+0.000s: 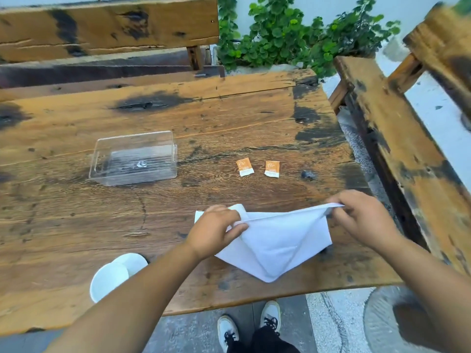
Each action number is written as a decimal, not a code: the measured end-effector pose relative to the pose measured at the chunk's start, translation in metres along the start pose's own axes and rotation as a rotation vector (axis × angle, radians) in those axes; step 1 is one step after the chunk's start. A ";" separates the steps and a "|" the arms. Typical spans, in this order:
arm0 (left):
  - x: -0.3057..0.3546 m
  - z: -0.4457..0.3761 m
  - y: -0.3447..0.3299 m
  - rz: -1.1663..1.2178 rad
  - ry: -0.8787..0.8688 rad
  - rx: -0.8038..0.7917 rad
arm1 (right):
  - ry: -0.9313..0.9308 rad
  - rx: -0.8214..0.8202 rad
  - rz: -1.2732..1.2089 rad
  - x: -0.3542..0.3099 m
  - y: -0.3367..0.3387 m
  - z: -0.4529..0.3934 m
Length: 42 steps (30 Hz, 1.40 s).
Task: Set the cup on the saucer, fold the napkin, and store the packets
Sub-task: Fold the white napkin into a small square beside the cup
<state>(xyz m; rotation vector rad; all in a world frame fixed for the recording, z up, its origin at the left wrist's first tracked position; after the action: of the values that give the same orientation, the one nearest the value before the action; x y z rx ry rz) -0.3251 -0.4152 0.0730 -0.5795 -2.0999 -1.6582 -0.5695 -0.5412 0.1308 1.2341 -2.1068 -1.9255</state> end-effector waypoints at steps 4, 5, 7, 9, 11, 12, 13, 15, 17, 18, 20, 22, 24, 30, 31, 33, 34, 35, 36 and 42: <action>-0.007 -0.008 0.032 -0.029 -0.021 -0.090 | -0.132 0.170 -0.027 0.007 0.063 -0.001; -0.011 -0.009 0.040 -0.058 -0.044 -0.098 | -0.160 0.218 -0.033 0.009 0.078 0.001; -0.019 -0.009 0.057 -0.102 -0.065 -0.099 | -0.216 0.299 -0.026 0.014 0.103 0.011; -0.027 -0.007 0.075 -0.141 -0.057 -0.057 | -0.270 0.346 -0.001 0.021 0.121 0.024; -0.034 -0.003 0.096 -0.170 -0.046 0.023 | -0.329 0.378 0.020 0.029 0.134 0.038; -0.037 -0.002 0.107 -0.165 -0.030 0.070 | -0.359 0.396 0.030 0.033 0.139 0.044; -0.041 -0.002 0.118 -0.151 0.000 0.112 | -0.388 0.409 0.037 0.037 0.143 0.047; -0.043 -0.006 0.136 -0.107 0.061 0.188 | -0.436 0.418 0.022 0.039 0.146 0.044; -0.035 -0.011 0.138 -0.028 0.117 0.248 | -0.431 0.393 -0.004 0.031 0.143 0.032; -0.027 -0.013 0.129 0.015 0.147 0.239 | -0.411 0.377 -0.012 0.024 0.140 0.026; -0.002 -0.014 0.088 0.037 0.157 0.115 | -0.356 0.360 -0.027 0.010 0.138 0.016; 0.019 -0.012 0.031 -0.048 0.136 -0.068 | -0.286 0.350 -0.047 0.000 0.139 0.014; 0.028 -0.015 -0.023 -0.138 0.134 -0.202 | -0.211 0.318 -0.081 -0.008 0.140 0.016; 0.044 -0.054 -0.118 -0.189 0.182 -0.280 | -0.037 0.221 -0.186 -0.020 0.149 0.028; 0.046 -0.062 -0.128 -0.197 0.187 -0.269 | -0.019 0.209 -0.203 -0.019 0.150 0.030; 0.048 -0.079 -0.144 -0.219 0.206 -0.243 | -0.005 0.185 -0.226 -0.011 0.151 0.034; 0.048 -0.088 -0.150 -0.232 0.213 -0.220 | -0.005 0.177 -0.228 -0.006 0.151 0.036; 0.048 -0.096 -0.155 -0.250 0.211 -0.197 | -0.006 0.176 -0.225 0.000 0.153 0.038; 0.049 -0.102 -0.159 -0.277 0.195 -0.179 | -0.010 0.181 -0.219 0.006 0.155 0.039; 0.035 -0.104 -0.129 -0.172 0.211 0.058 | -0.173 0.293 -0.209 0.062 0.175 0.044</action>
<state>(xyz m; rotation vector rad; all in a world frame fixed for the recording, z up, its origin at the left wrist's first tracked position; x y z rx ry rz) -0.4189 -0.5411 0.0101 -0.1996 -2.0821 -1.6612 -0.7252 -0.5535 0.2405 1.4381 -2.5138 -1.9152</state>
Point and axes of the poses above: each hand's wrist, its own z-axis away from the middle knuckle, its own y-axis out of the back of the hand, x = y × z, the point moved 8 cm from there along -z, towards the middle knuckle, and after that the axes turned 12 degrees about x, right-handed, at the moved point
